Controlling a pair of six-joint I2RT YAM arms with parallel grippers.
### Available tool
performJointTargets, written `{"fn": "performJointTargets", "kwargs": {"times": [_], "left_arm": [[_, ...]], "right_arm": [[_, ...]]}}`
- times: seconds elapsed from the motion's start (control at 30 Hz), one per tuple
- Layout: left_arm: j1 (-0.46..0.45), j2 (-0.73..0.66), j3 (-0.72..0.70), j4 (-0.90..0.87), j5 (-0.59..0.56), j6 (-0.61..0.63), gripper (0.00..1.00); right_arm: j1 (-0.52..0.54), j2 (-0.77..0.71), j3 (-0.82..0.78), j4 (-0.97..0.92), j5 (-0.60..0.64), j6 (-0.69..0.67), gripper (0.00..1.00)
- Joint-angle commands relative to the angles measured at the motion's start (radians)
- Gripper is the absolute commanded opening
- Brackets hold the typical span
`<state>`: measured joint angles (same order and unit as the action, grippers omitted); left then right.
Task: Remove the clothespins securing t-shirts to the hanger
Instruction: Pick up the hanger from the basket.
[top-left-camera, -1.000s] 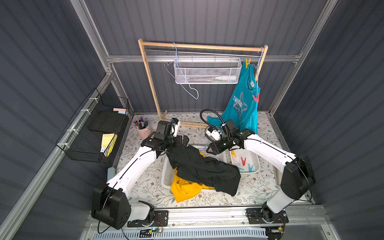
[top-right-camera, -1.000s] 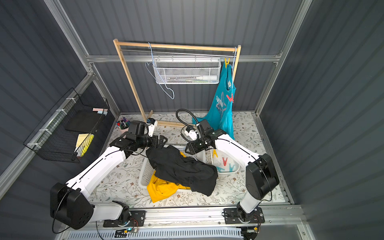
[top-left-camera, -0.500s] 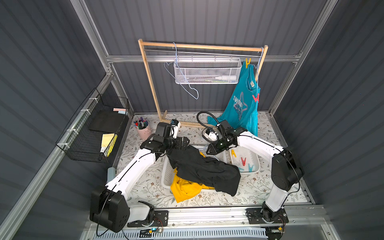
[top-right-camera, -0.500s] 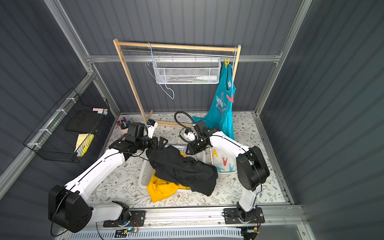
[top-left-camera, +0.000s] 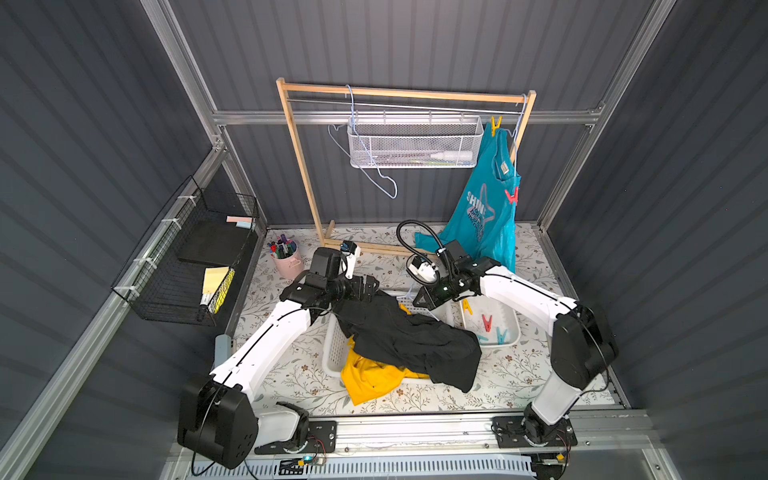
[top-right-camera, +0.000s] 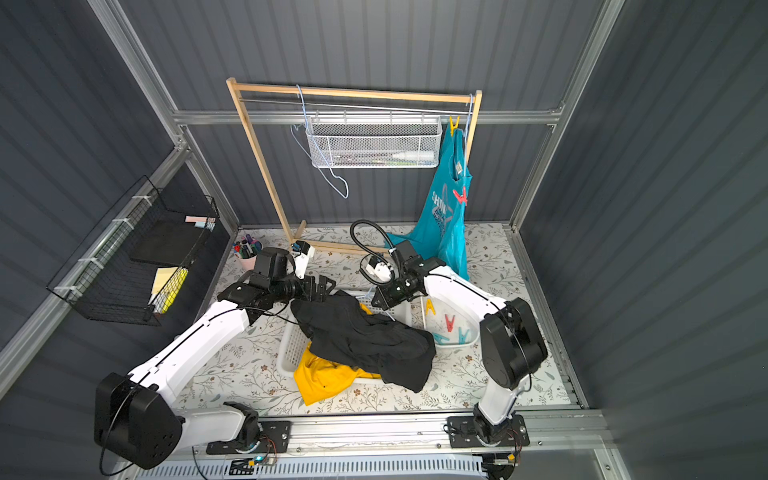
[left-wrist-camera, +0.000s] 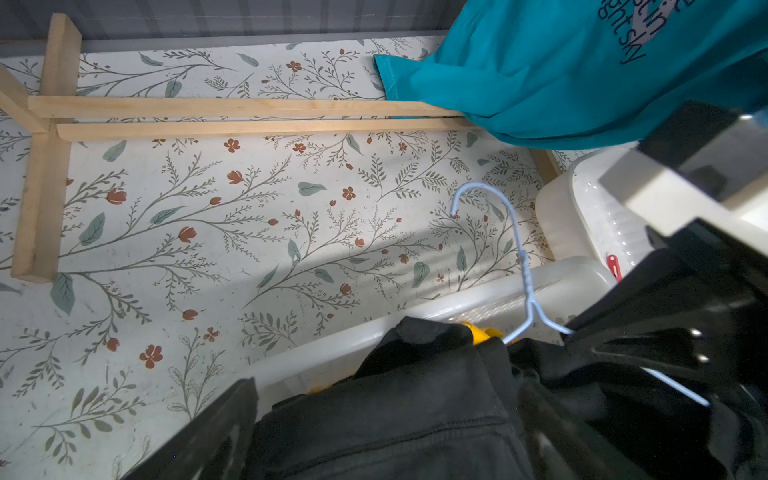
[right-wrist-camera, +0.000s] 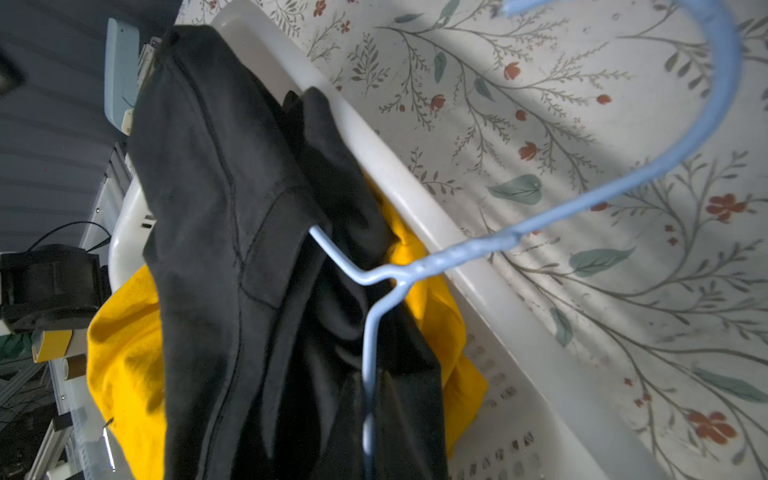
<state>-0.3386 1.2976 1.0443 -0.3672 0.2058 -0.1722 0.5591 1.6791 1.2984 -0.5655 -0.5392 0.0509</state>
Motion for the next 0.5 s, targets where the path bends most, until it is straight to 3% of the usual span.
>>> {"fn": "performJointTargets", "kwargs": {"times": [0.0, 0.23, 0.47], "left_arm": [[0.003, -0.007, 0.004, -0.002, -0.034, -0.004, 1.00], [0.003, 0.007, 0.012, 0.007, -0.086, -0.018, 1.00], [0.003, 0.011, 0.083, -0.073, -0.091, 0.013, 1.00]], "right_arm": [[0.007, -0.118, -0.066, 0.127, -0.039, 0.021, 0.00], [0.028, -0.351, -0.215, 0.289, -0.014, 0.041, 0.00], [0.043, -0.552, -0.303, 0.330, 0.061, 0.076, 0.00]]}}
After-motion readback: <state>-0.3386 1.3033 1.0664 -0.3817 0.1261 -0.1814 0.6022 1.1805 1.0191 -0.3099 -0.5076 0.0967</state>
